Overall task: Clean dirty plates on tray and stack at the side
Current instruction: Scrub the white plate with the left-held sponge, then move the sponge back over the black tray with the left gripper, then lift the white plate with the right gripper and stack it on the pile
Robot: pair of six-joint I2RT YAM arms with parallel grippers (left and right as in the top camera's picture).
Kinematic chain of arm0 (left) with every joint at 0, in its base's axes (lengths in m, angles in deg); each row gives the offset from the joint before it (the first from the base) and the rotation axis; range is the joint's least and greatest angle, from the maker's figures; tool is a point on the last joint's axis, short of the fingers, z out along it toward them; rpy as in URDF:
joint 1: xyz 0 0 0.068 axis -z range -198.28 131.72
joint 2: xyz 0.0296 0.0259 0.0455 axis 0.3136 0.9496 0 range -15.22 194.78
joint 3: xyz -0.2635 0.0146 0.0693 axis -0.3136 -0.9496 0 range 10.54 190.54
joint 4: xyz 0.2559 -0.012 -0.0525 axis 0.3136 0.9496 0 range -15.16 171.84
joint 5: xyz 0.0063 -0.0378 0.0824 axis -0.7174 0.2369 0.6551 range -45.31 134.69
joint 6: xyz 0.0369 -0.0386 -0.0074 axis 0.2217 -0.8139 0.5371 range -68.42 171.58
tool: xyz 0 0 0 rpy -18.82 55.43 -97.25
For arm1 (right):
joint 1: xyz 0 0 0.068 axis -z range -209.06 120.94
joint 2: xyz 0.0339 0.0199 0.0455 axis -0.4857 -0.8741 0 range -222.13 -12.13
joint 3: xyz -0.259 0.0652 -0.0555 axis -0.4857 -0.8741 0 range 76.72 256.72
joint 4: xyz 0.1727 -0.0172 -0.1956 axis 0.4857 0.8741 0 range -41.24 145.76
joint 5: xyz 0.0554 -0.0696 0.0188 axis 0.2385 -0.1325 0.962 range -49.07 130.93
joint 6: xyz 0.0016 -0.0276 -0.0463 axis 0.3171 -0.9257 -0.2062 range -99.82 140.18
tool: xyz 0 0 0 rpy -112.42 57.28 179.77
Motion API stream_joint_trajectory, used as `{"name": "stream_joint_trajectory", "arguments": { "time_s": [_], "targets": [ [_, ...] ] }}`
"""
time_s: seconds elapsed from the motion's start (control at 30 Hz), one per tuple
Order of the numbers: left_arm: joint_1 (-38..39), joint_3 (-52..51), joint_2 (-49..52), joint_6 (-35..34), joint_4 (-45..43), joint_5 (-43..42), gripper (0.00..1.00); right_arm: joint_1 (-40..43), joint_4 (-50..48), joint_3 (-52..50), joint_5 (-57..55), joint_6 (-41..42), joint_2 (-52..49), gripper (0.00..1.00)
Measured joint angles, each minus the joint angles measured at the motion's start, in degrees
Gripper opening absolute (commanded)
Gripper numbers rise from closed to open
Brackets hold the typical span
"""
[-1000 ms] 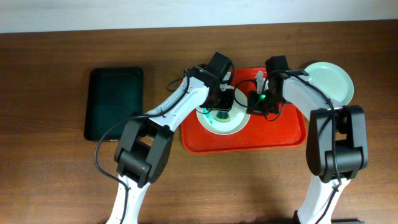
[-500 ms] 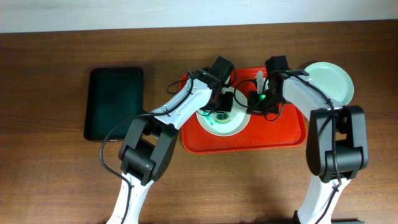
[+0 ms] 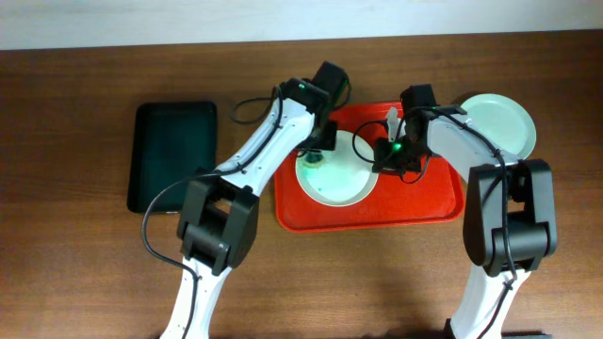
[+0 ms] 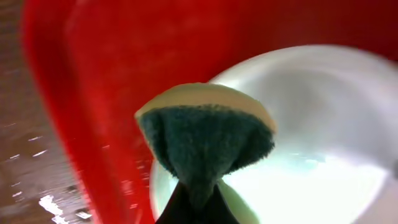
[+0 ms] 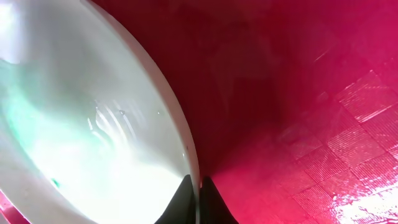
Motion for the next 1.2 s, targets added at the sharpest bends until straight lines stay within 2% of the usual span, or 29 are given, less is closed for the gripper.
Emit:
{"name": "stream_joint_trajectory", "arguments": {
  "time_s": [0.1, 0.27, 0.33, 0.47, 0.53, 0.6, 0.67, 0.73, 0.77, 0.9, 0.93, 1.03, 1.1, 1.13, 1.2],
  "targets": [
    [0.9, -2.5, 0.0, 0.3, -0.7, -9.6, 0.0, 0.0, 0.0, 0.0, 0.0, 0.0, 0.0, 0.04],
    [2.8, -11.2, -0.3, 0.6, -3.8, -7.8, 0.0, 0.0, 0.0, 0.0, 0.0, 0.0, 0.0, 0.04],
    [3.0, -12.7, -1.3, 0.7, -3.7, -2.3, 0.0, 0.0, 0.3, 0.0, 0.0, 0.0, 0.0, 0.04],
    [3.0, -13.0, -1.3, 0.6, -2.0, 17.1, 0.0, -0.9, 0.4, -0.1, 2.1, 0.0, -0.2, 0.04],
    [3.0, -11.8, -1.0, 0.7, -1.4, 21.5, 0.0, -1.6, 0.3, -0.1, 2.9, 0.1, -0.2, 0.04],
    [2.8, -6.1, 0.5, -0.1, 2.5, 24.6, 0.0, -1.3, 0.5, -0.1, 2.4, -0.5, -0.2, 0.04],
    [-0.5, 4.6, 1.0, -2.2, 7.0, 25.0, 0.0, -0.3, 0.9, -0.1, 1.5, -1.8, -0.2, 0.04],
    [-5.6, 15.4, 1.0, -3.1, 11.9, 19.0, 0.0, -0.3, 0.9, -0.1, 1.2, -2.0, -0.2, 0.04],
    [-9.2, 17.7, 1.0, -3.9, 16.3, 16.9, 0.0, -0.3, 0.9, -0.1, 1.2, -2.1, -0.2, 0.04],
    [-24.7, 13.7, 1.1, -5.0, 21.2, 14.6, 0.0, -0.3, 0.8, -0.1, 1.1, -2.2, -0.2, 0.04],
    [-28.0, 10.4, 1.1, -5.2, 20.3, 13.6, 0.0, -0.3, 0.8, -0.1, 1.1, -2.2, -0.2, 0.04],
    [-31.5, -2.1, 0.9, -4.7, 12.5, 10.4, 0.0, -0.3, 0.8, -0.1, 0.9, -2.2, -0.2, 0.04],
    [-31.9, -7.5, 1.1, -4.3, 7.8, 9.8, 0.13, -0.3, 0.9, -0.1, 0.8, -2.2, -0.2, 0.04],
    [-32.0, -8.6, 1.1, -3.9, 6.6, 9.7, 0.34, -0.3, 3.4, 0.3, 0.5, -2.8, -0.2, 0.04],
    [-32.4, -8.6, 1.1, -3.6, 6.3, 9.5, 0.95, -0.3, 7.6, 1.9, -0.6, -3.9, -0.5, 0.04]
  ]
}}
